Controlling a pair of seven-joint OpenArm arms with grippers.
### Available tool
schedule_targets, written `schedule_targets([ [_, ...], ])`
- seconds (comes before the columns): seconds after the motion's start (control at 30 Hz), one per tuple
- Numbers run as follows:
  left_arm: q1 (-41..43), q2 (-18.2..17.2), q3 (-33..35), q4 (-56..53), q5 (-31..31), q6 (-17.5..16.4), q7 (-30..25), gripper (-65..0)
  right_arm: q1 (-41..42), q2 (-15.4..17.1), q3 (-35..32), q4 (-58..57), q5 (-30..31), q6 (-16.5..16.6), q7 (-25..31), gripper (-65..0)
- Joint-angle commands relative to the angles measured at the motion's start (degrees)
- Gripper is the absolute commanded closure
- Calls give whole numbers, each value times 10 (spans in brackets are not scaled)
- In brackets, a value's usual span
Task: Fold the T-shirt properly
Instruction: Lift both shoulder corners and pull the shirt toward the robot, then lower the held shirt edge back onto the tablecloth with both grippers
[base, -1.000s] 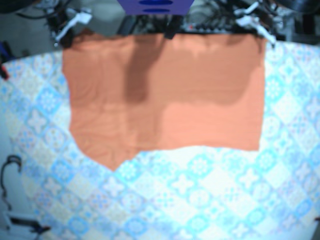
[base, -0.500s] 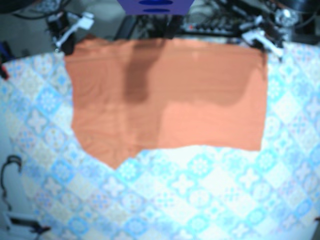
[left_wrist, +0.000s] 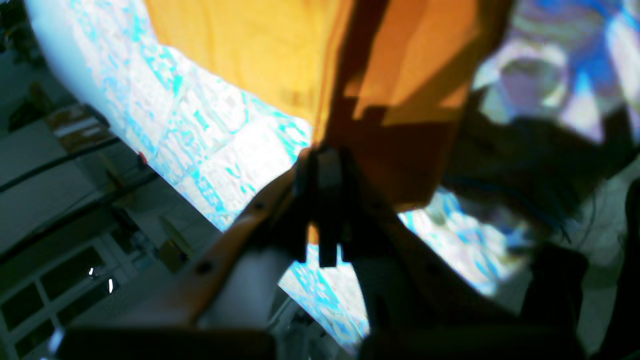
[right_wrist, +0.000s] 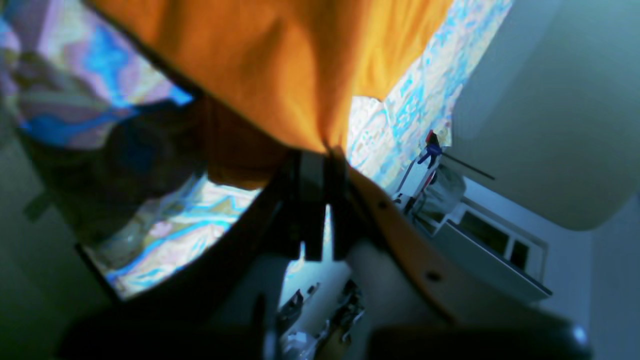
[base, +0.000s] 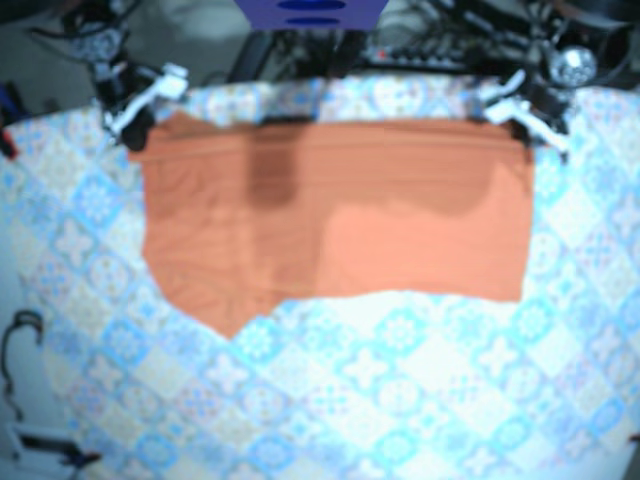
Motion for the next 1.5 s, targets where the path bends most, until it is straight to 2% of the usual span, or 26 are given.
schedule_targets([
  [0.0, -2, -10, -4, 8, 6, 10, 1, 0, 2, 7, 2, 5, 1, -2, -5, 0],
  [0.07, -9, -10, -4, 7, 6, 9, 1, 0, 9, 6, 2, 5, 17, 13, -5, 0],
  [0.3, -55, -4, 23, -39, 9, 9, 3, 0, 44, 6, 1, 4, 30, 35, -5, 0],
  [0.53, -76, 3, 24, -53, 6, 9, 2, 0, 73, 8, -36, -3, 31, 38, -8, 0],
  [0.87, -87, 3, 23, -62, 6, 9, 2, 0, 105, 8, -56, -56, 30, 39, -9, 0],
  [1.47, -87, 3, 19, -89, 6, 11, 0, 0, 110, 8, -54, -79, 31, 39, -7, 0],
])
